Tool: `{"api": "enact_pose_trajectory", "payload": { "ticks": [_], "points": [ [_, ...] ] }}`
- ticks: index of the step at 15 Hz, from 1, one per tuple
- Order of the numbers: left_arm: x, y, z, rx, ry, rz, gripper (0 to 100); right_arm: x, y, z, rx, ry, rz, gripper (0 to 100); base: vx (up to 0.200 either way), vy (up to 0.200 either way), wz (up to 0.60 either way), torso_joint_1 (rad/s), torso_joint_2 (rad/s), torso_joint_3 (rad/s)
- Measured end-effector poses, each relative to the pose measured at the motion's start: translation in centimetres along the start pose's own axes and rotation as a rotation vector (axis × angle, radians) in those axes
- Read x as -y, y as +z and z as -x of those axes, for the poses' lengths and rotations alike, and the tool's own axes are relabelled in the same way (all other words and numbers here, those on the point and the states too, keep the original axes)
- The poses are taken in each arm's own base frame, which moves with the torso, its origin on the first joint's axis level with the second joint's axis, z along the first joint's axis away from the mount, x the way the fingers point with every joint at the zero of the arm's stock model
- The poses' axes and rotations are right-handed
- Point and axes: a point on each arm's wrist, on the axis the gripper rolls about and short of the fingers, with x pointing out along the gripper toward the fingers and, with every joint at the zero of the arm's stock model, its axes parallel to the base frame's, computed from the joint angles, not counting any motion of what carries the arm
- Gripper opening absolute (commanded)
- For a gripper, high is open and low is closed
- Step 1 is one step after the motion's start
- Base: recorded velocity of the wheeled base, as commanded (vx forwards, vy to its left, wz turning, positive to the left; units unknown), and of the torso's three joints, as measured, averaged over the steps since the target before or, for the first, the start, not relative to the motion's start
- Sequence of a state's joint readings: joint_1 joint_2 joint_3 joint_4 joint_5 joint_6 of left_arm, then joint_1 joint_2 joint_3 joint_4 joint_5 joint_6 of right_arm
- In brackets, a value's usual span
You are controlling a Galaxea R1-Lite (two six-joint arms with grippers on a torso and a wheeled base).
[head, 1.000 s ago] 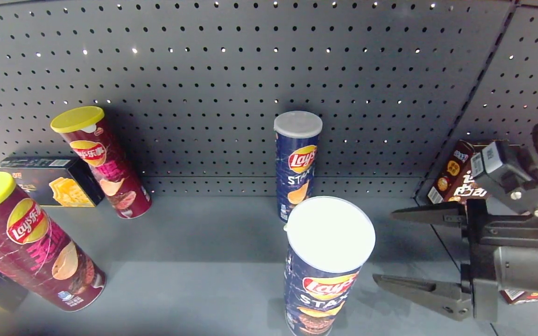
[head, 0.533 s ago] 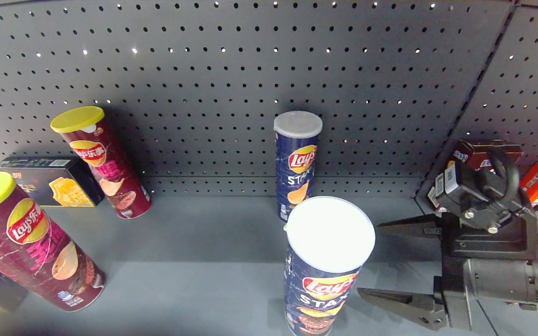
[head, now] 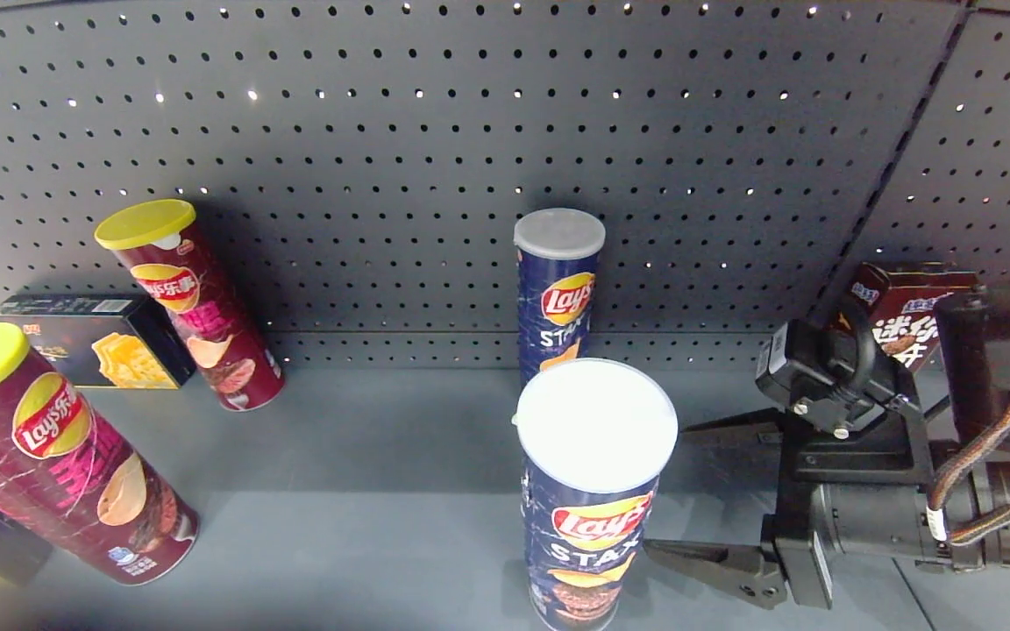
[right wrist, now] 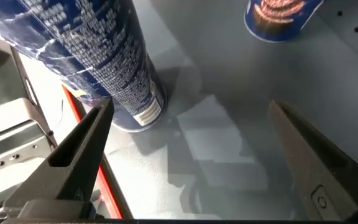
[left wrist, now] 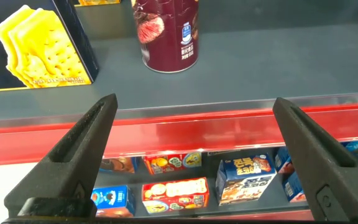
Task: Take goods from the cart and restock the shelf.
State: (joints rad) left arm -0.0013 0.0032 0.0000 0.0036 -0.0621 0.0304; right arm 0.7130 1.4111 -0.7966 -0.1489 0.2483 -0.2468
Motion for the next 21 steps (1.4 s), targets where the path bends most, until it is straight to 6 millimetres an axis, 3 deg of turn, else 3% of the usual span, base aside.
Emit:
{"api": "enact_pose_trajectory", "payload": {
  "ticks": [9, 21],
  "points": [
    [0.0, 0.0, 0.0, 0.0, 0.0, 0.0, 100, -0.2, -1.4, -0.1, -0.045, 0.004, -0.014, 100, 0.0, 0.0, 0.0, 0.0, 0.0, 0.0],
    [0.0, 0.0, 0.0, -0.001, 0.001, 0.0, 100, 0.2, -2.1, -2.2, -0.109, 0.016, -0.031, 100, 0.0, 0.0, 0.0, 0.0, 0.0, 0.0]
  ]
}}
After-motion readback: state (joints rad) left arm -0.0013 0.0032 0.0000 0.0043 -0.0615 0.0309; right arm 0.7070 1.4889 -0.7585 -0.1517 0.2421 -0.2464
